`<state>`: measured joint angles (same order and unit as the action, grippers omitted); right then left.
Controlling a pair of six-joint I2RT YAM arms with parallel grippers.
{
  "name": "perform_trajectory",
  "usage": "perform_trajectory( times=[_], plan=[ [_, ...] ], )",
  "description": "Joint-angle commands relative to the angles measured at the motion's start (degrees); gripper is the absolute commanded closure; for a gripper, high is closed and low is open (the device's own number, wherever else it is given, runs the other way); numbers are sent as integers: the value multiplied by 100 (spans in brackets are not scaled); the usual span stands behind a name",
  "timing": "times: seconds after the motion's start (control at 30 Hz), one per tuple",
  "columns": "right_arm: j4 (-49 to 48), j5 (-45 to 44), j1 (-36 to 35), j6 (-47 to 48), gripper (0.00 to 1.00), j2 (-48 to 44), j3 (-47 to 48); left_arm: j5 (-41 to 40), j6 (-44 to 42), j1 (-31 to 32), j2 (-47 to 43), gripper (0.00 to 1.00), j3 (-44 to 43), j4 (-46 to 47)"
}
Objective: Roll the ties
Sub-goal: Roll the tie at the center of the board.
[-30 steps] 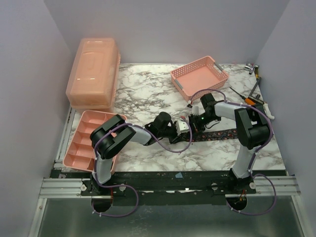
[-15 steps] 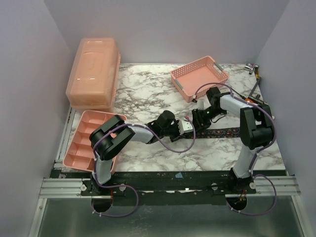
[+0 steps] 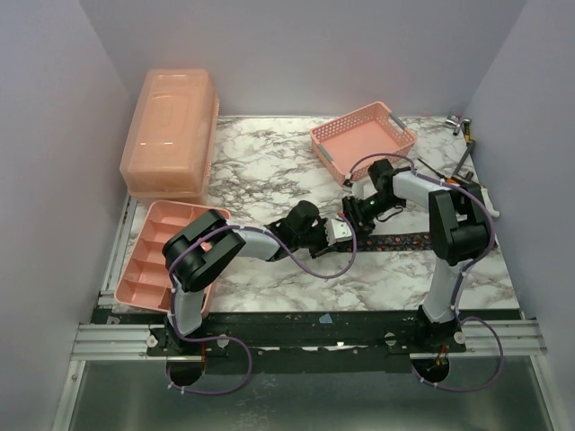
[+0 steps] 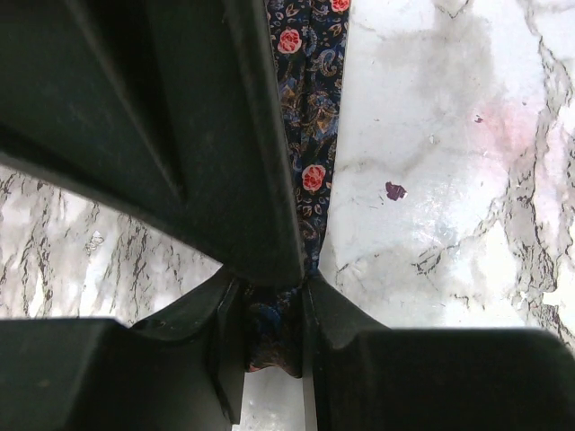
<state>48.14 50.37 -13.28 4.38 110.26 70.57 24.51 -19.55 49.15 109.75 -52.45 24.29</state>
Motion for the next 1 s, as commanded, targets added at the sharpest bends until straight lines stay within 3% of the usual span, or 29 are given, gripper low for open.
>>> perform_trajectory(
  times=[0.0,0.07,0.13,0.17,0.4,0.57,0.7,0.97],
  plan=[
    [-135,-266,-47,18,63,325,213,-321,-137,-1,257,76,182,-1115],
    [-12,-369,-41,148,74,433,300,-258,-132,-1,261,75,153,-1149],
    [73,-442,-26,252,95,470,369,-142,-151,-1,259,73,103,-1209],
    [89,-465,-9,268,99,462,370,-116,-161,-1,257,72,112,-1196],
    [226,-707,108,545,99,635,303,496,13,-176,44,48,153,-889],
    [189,-940,282,659,99,895,211,1184,355,-421,-409,38,459,-66],
    [214,-982,422,791,99,1039,146,1205,596,-519,-592,31,900,860],
    [216,-826,414,861,99,758,265,1175,824,-436,-323,21,921,1239]
  ],
)
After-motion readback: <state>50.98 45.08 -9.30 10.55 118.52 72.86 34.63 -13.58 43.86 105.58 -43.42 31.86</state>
